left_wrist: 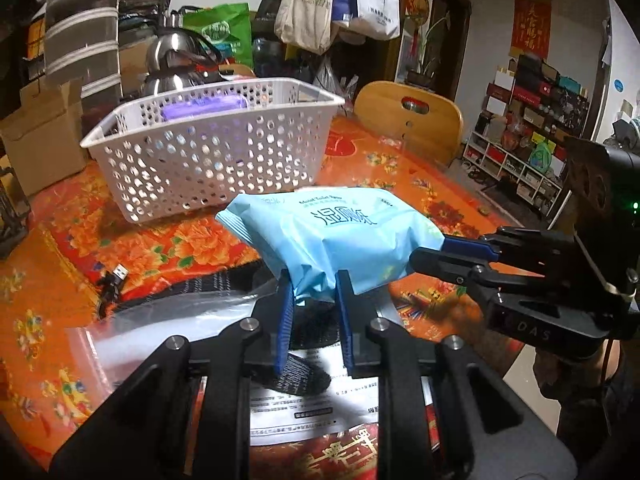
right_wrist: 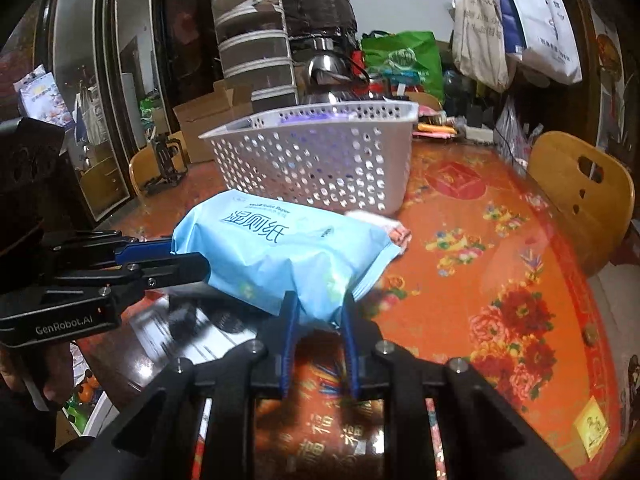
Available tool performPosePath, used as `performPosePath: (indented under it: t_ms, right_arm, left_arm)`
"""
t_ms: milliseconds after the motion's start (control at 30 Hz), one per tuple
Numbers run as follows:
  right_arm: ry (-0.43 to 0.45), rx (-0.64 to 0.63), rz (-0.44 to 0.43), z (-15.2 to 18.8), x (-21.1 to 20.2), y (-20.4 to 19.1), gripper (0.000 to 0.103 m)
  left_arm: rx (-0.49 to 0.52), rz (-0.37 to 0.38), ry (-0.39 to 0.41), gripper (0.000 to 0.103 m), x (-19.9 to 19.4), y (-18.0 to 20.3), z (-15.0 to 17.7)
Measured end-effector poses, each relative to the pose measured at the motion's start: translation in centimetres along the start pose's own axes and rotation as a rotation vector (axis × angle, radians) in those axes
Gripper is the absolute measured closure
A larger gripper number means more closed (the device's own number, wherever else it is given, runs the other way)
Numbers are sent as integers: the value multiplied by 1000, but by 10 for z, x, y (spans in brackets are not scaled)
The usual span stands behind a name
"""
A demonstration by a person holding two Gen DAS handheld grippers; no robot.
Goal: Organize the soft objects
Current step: 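Carry the blue wet-wipe pack into the white basket and release it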
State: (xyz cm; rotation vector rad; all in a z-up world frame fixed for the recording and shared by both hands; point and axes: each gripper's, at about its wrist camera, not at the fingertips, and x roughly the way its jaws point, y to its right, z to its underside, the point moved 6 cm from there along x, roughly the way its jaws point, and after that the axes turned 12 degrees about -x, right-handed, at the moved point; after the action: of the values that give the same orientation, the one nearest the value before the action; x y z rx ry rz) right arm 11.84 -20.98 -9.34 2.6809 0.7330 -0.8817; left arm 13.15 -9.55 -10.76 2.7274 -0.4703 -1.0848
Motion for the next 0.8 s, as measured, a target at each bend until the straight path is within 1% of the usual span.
performPosePath:
  t_ms: [333,533,667,800]
  right_arm:
    - [67,-52,12,-34,-22,-17,85]
    - [101,-90,18,-59,-29,-23,85]
    - [127,-117,22,-85,-33,-23,85]
    - [156,-141,36,-123,-32,-15,85]
  left_arm:
    - [-7,6,78,85,-42,-2,-19]
    - [-9,3,124,85,-63,-6,-39]
    - [-4,-6,157,85,-75,-11,-60]
    - [10,-16,200,85,-87,-12,-95]
